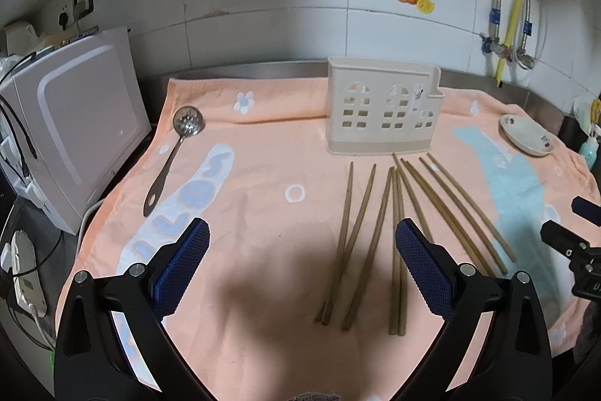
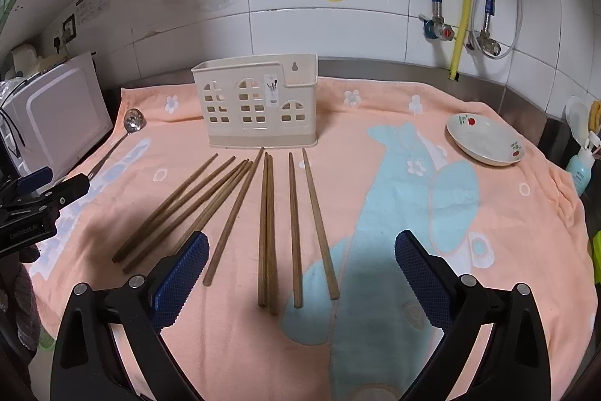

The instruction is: Organize utensils

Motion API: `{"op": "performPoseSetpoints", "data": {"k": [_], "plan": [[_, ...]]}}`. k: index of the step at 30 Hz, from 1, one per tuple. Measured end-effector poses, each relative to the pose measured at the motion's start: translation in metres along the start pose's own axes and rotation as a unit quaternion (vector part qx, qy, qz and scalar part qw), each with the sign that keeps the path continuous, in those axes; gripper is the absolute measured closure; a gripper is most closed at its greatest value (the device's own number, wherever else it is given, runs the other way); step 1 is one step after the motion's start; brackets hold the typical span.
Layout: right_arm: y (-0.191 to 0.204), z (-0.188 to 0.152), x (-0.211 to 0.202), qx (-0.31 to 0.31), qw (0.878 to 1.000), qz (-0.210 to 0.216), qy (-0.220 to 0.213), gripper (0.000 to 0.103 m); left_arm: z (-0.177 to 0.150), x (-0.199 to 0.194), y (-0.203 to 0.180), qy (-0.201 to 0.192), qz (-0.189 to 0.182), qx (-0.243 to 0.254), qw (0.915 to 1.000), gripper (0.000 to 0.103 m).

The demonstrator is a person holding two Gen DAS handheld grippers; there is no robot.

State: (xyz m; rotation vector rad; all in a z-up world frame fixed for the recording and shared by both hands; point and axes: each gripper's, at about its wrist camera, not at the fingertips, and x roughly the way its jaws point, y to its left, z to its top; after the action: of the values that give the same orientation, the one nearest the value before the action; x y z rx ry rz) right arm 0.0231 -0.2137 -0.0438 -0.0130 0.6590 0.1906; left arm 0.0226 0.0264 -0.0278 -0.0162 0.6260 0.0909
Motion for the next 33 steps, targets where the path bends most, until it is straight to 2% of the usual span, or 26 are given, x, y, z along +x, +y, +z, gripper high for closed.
{"op": "performPoseSetpoints", "data": {"k": [7,10,11,19,29,33], "plan": [[-0.004,-0.003,0.011,-0.007,1.0,-0.005,0.011,0.007,-0.009,0.014,0.005,0.023,0.004,0.003,0.9997,0.006],[-0.006,-0.004,0.018,-0.008,1.0,-0.005,0.019,0.01,-0.013,0.024,0.009,0.041,-0.019,-0.011,0.9989,0.01],[-0.007,-0.005,0.021,-0.01,1.0,-0.004,0.022,0.014,-0.015,0.027,0.009,0.046,-0.023,-0.011,0.9986,0.012],[-0.012,-0.007,0.039,-0.008,0.999,0.004,0.043,0.024,-0.019,0.058,-0.001,0.087,-0.06,0.012,0.9944,0.022],[-0.015,-0.008,0.063,-0.013,0.997,0.019,0.067,0.04,-0.019,0.087,-0.013,0.128,-0.099,0.042,0.986,0.064],[-0.016,-0.009,0.07,-0.018,0.997,0.021,0.075,0.047,-0.019,0.097,-0.016,0.141,-0.103,0.05,0.9834,0.076]]}}
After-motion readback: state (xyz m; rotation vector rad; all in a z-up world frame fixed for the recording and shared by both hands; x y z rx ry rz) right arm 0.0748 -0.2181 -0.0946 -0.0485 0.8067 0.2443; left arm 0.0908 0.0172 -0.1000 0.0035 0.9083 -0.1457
